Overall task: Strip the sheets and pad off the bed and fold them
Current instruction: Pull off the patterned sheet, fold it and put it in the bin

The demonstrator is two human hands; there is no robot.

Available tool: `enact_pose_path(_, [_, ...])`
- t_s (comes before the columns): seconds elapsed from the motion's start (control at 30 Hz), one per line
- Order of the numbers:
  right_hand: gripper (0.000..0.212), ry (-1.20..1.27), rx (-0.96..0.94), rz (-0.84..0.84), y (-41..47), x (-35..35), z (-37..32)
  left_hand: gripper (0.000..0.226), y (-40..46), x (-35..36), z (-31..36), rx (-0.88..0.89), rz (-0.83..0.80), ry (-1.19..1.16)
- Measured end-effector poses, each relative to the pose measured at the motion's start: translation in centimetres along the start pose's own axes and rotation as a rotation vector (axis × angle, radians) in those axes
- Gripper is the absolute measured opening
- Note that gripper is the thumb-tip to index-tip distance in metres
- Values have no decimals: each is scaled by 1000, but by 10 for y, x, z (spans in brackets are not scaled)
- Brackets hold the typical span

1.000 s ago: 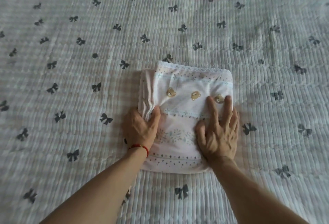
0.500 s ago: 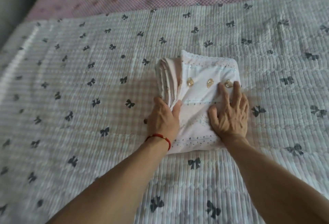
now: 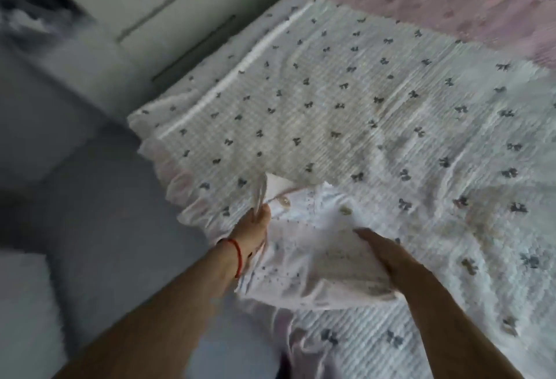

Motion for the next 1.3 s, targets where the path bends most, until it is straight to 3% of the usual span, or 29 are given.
enact_pose_path(0.1, [52, -210, -4, -205, -76, 87, -4, 67, -63, -79, -124, -239, -2, -245])
enact_pose_path(0.2, [29, -398, -119, -422, -143, 180, -6, 86, -133, -122, -272, -393, 58, -516])
enact_pose_path(0.27, [23, -441, -95, -624, -182, 241, 5, 65, -171, -125, -356, -481, 174, -729])
enact_pose_path(0.37, [24, -633, -117, -739, -226, 319, 38, 44, -243, -122, -405, -552, 315, -950])
enact_pose_path(0.47, [23, -961, -284, -831, -270, 386, 84, 62, -294, -105, -475, -643, 449, -1073])
enact_pose_path(0.53, [27, -1177, -370, -949, -310, 427, 130, 78, -337, -78, -525, -705, 465, -1311])
enact_pose_path(0.6, [34, -1271, -384, -1026, -340, 454, 169, 80, -372, -53, -563, -710, 454, -1509])
enact_pose_path(0.67, [42, -1335, -359, -1105, -370, 472, 220, 63, -403, -24, -605, -602, 510, -1778])
enact_pose_path(0.77, [50, -1378, -351, -1173, -401, 488, 278, 54, -437, 3, -658, -475, 598, -1993])
enact_pose_path(0.93, [57, -1526, -370, -1256, -425, 519, 366, 45, -463, 46, -726, -503, 607, -2136])
enact_pose_path(1.07, [84, -1631, -431, -1412, -436, 552, 428, 41, -459, 65, -772, -645, 695, -2155])
enact_pose_path(1.17, [85, -1773, -443, -1540, -429, 574, 470, 58, -455, 72, -787, -816, 794, -2038])
enact_pose_path(1.3, [84, -1946, -351, -1660, -388, 612, 535, 79, -429, 77, -809, -889, 789, -1897])
Point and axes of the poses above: each hand's wrist, its own y-axis towards the middle knuckle, its own x-axis out of the palm, z = x × y, the point moved 4 cm from there along y, towards the middle knuckle, and after that the axes turned 8 degrees about -x, right-handed, at the moved point
